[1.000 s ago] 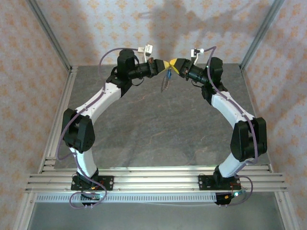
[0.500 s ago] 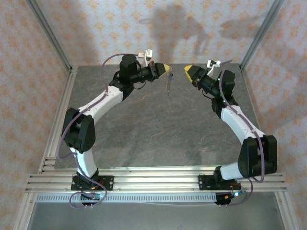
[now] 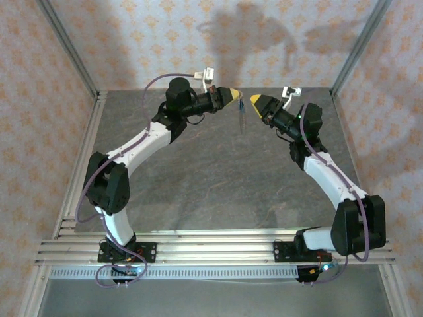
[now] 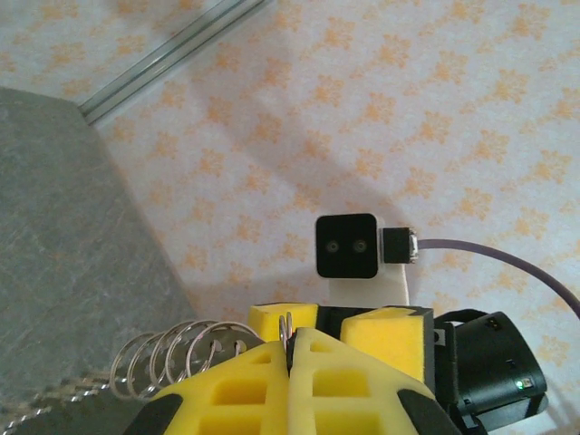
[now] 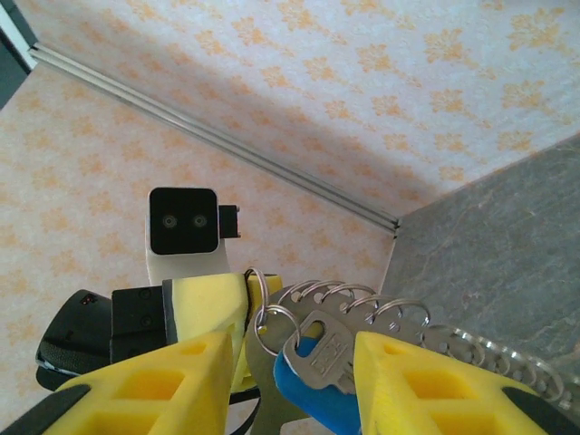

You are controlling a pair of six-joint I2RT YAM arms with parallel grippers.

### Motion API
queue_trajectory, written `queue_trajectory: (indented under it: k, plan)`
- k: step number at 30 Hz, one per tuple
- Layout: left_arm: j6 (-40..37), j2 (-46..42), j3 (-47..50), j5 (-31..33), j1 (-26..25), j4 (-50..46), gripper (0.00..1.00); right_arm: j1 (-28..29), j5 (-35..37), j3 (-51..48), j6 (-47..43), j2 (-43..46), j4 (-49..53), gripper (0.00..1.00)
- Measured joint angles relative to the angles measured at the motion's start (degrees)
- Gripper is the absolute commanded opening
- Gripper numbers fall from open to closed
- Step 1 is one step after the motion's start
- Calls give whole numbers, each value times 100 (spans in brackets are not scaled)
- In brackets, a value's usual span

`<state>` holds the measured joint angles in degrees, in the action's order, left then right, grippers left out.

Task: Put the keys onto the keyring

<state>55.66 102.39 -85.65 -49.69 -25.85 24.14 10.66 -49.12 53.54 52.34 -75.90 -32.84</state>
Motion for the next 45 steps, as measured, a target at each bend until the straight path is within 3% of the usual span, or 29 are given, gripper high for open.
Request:
queue_trajectory:
  k: [9,19,26,38,45]
  plan:
    - [-63,-243,0,-136,-232,133,0,111,-37,-35,164,166,-400,37]
    - [-170,-251,0,-155,-293,131,0,208,-103,-74,367,195,-675,20]
    - [-173,-251,0,-144,-293,127,0,212,-105,-273,446,317,-734,24]
    - [-170,-251,0,-125,-293,129,0,216,-96,-361,601,348,-894,0]
    - [-168,-254,0,-90,-293,149,0,219,-81,-389,706,348,-973,0]
